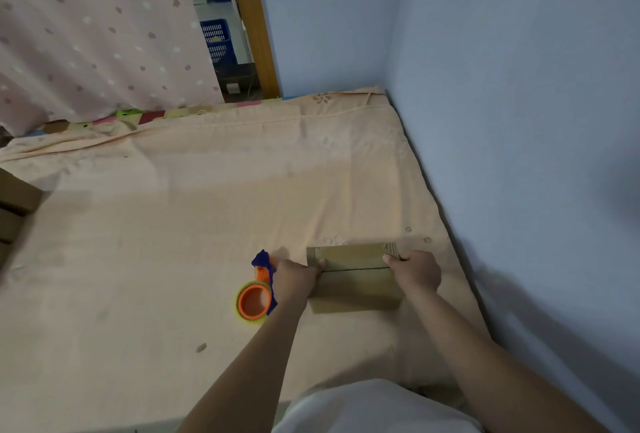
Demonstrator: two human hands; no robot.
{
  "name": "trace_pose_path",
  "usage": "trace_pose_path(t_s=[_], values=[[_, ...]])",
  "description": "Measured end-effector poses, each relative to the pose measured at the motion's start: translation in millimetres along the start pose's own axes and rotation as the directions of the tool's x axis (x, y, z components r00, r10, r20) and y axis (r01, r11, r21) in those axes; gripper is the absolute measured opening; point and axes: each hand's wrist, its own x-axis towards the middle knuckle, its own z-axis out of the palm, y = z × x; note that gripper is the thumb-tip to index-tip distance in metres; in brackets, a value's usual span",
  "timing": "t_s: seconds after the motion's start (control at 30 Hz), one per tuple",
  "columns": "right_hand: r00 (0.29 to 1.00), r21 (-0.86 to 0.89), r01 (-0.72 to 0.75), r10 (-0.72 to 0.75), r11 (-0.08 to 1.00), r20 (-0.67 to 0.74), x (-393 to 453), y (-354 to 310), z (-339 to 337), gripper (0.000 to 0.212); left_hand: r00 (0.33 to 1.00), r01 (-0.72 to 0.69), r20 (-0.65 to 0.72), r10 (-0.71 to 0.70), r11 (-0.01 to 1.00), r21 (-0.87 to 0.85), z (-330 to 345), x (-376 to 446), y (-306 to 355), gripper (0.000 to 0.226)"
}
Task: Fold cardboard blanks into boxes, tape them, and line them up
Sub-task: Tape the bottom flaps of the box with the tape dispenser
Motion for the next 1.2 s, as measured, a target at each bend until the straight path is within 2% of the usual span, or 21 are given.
trace_pose_path(t_s=[0.07, 0.17, 0.23, 0.27, 0.33, 0.4, 0.47, 0.57, 0.63, 0.7, 0.77, 0.87, 1.0, 1.1, 1.2], values=[[0.999, 0.032, -0.013, 0.012, 0.999, 0.034, 3.9, 2.3, -3.5, 0.04, 0.999, 0.009, 0.045, -0.006, 0.998, -0.058, -2.6, 5.6, -1.7, 0.042], [0.998, 0.102, 0.009, -0.015, 0.995, 0.056, 6.5, 9.0, -6.8, 0.017, 0.995, 0.019, 0.097, -0.005, 0.99, -0.141, -4.8, 10.0, -6.3, 0.036], [0.997, 0.165, 0.039, -0.05, 0.986, 0.059, 8.1, 14.2, -6.8, 0.016, 0.993, 0.024, 0.122, -0.001, 0.982, -0.188, -6.0, 11.0, -12.5, 0.037], [0.995, 0.181, 0.057, -0.071, 0.982, 0.068, 9.5, 17.4, -6.4, 0.019, 0.99, 0.042, 0.143, -0.01, 0.974, -0.222, -7.1, 10.5, -16.0, 0.036], [0.995, 0.177, 0.049, -0.064, 0.983, 0.082, 14.6, 24.7, -3.2, 0.041, 0.978, 0.11, 0.203, -0.039, 0.93, -0.351, -11.2, 6.9, -20.3, 0.03], [0.993, 0.172, 0.014, -0.034, 0.985, 0.115, 19.6, 30.4, -3.1, 0.039, 0.958, 0.192, 0.277, -0.069, 0.876, -0.443, -16.1, 1.9, -23.1, 0.026], [0.99, 0.131, 0.033, -0.05, 0.991, 0.129, 23.5, 28.7, -6.2, 0.037, 0.933, 0.219, 0.354, -0.059, 0.875, -0.432, -19.1, -1.6, -25.3, 0.034], [0.966, -0.047, 0.226, -0.218, 0.973, 0.137, 21.5, 6.4, -15.9, 0.033, 0.899, 0.221, 0.437, -0.038, 0.899, -0.377, -19.1, -9.5, -25.6, 0.046], [0.908, -0.14, 0.403, -0.377, 0.904, 0.182, 17.3, -16.7, -19.7, 0.024, 0.897, 0.227, 0.442, -0.035, 0.892, -0.39, -15.9, -15.4, -24.3, 0.049], [0.84, -0.146, 0.517, -0.467, 0.844, 0.275, 16.8, -37.5, -17.5, 0.025, 0.907, 0.245, 0.419, -0.043, 0.862, -0.443, -10.9, -18.7, -22.6, 0.044], [0.796, -0.165, 0.572, -0.495, 0.804, 0.349, 14.9, -55.7, -12.6, 0.026, 0.913, 0.291, 0.398, -0.086, 0.822, -0.49, -7.8, -21.6, -21.2, 0.038], [0.74, -0.223, 0.63, -0.487, 0.744, 0.464, 13.4, -76.3, -4.6, 0.028, 0.903, 0.385, 0.387, -0.186, 0.75, -0.537, -5.4, -28.9, -17.7, 0.033], [0.677, -0.342, 0.659, -0.33, 0.67, 0.658, 20.9, -84.8, 7.1, 0.031, 0.878, 0.468, 0.412, -0.244, 0.618, -0.631, 1.7, -34.7, -14.7, 0.047], [0.684, -0.405, 0.652, -0.266, 0.641, 0.68, 27.6, -83.5, 12.4, 0.037, 0.865, 0.497, 0.428, -0.263, 0.563, -0.66, 2.8, -38.9, -10.2, 0.044], [0.709, -0.444, 0.643, -0.264, 0.624, 0.654, 32.6, -80.1, 17.5, 0.039, 0.839, 0.544, 0.449, -0.306, 0.497, -0.676, 4.4, -40.8, -9.0, 0.054]])
